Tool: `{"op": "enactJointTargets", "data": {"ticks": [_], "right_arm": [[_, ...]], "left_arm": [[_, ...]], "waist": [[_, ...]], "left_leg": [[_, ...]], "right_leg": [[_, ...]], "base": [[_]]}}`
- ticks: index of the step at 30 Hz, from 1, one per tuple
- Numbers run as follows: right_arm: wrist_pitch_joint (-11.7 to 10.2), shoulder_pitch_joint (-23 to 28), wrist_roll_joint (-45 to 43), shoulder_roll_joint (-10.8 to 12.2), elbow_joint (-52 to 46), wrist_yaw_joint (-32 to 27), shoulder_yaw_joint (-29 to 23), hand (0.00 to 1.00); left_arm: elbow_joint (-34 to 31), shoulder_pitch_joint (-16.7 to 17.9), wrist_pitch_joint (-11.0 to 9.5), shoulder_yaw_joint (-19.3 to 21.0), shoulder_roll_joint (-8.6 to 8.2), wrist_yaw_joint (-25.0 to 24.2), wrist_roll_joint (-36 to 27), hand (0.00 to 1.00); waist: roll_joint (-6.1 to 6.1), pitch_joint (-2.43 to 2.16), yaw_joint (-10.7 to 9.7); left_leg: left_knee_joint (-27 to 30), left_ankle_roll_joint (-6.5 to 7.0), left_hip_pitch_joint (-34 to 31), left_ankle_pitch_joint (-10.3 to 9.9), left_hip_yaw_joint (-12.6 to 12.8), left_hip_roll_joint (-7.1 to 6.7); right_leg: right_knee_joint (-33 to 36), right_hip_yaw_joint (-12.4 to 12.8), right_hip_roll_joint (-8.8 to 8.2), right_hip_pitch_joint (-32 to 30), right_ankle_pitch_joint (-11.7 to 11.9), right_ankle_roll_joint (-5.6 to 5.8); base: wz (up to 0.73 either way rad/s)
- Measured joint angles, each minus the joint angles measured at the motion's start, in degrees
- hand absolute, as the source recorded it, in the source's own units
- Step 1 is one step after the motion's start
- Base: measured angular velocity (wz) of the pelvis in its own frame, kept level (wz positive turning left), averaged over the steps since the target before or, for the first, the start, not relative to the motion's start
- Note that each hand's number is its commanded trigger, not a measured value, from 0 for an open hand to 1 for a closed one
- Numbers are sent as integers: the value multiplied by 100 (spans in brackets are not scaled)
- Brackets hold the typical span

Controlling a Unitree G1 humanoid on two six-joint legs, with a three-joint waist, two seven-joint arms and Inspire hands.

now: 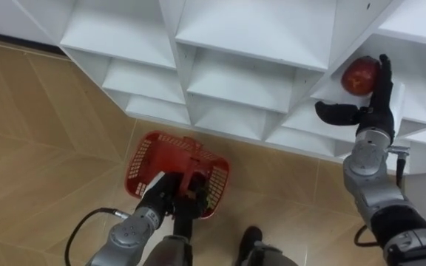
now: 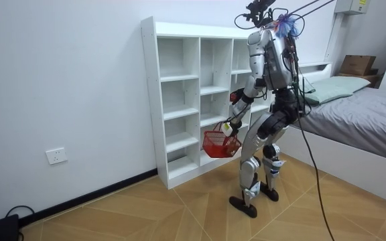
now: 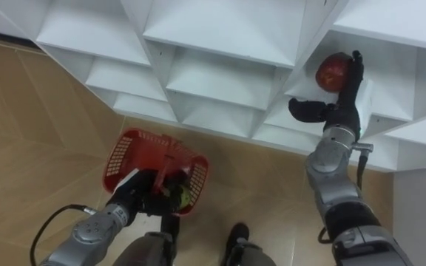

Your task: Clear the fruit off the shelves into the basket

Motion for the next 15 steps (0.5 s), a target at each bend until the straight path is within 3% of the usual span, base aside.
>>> {"op": "enactJointTargets", "data": {"ticks": [7, 15], "right_arm": [[175, -76, -1, -58, 11, 143, 7, 0], [178, -77, -1, -107, 14, 312, 7, 0]], "left_arm": [[0, 0, 96, -63, 7, 11, -9, 100], [-1, 3, 97, -120, 3, 87, -15, 100]], "waist": [[0, 0, 2], [-1, -1, 0]], "left_leg": [[10, 6, 9, 5, -1, -4], [11, 7, 18, 6, 0, -4]], "right_leg": [[1, 19, 0, 0, 0, 0], [0, 30, 1, 1, 0, 0]], "base": [[0], [0]]}}
